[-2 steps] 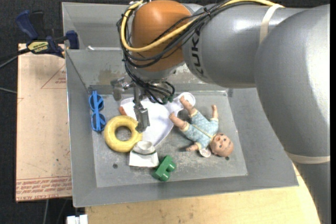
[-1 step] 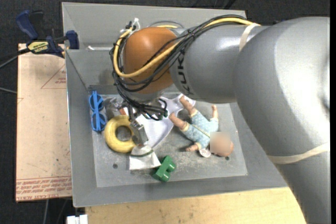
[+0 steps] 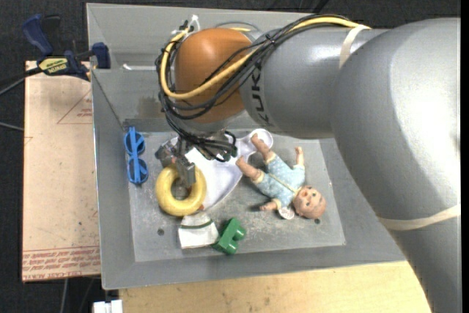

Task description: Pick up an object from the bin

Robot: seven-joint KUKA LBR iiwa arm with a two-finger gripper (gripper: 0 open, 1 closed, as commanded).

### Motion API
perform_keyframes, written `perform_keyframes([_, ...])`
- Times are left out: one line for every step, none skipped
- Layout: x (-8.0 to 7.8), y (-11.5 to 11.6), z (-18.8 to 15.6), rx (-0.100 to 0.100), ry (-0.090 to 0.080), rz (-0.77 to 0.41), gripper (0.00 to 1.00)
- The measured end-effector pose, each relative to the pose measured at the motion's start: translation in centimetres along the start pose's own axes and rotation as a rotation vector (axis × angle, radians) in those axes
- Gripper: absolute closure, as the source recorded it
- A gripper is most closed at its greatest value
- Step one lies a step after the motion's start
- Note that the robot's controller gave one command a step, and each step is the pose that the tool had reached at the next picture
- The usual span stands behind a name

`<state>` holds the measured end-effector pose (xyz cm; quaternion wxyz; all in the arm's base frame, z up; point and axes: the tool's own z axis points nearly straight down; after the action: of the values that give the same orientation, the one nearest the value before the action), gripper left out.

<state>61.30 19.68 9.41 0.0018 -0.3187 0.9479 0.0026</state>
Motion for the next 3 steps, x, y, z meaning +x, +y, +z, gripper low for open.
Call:
perform_keyframes([0.00,0.00,0.00,0.000,0.000,0.000,1.00])
perform_keyframes([0.01,0.01,-0.10,0.000,-0.001,0.000,1.00])
perform_keyframes([0.14,0.08,-0.79,-0.002,0.005,0.000,1.00])
